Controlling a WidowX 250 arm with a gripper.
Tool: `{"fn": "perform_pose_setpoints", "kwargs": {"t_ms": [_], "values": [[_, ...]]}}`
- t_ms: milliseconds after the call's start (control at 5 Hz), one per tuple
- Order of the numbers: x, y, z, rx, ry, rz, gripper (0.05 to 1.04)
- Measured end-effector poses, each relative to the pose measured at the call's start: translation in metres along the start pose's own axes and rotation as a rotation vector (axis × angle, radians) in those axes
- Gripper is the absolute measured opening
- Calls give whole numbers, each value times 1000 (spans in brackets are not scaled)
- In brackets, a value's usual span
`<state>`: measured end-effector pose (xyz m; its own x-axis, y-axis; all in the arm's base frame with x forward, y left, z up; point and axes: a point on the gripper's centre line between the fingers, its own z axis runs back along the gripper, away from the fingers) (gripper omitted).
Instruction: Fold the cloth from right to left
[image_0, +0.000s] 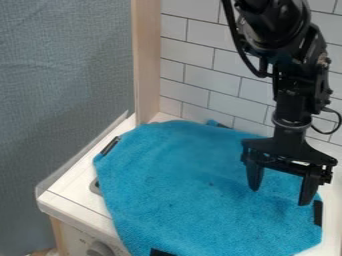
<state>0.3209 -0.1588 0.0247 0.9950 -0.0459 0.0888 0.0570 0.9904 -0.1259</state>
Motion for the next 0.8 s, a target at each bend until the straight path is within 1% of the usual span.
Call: {"fn": "perform_pose_setpoints", "kwargs": {"t_ms": [200,400,600,800], "values": [[-6,4,-10,15,32,1,999],[-6,1,-14,18,30,-11,999],[0,-10,-17,23,31,-44,999],[3,-29,-19,31,20,-77,999]]}}
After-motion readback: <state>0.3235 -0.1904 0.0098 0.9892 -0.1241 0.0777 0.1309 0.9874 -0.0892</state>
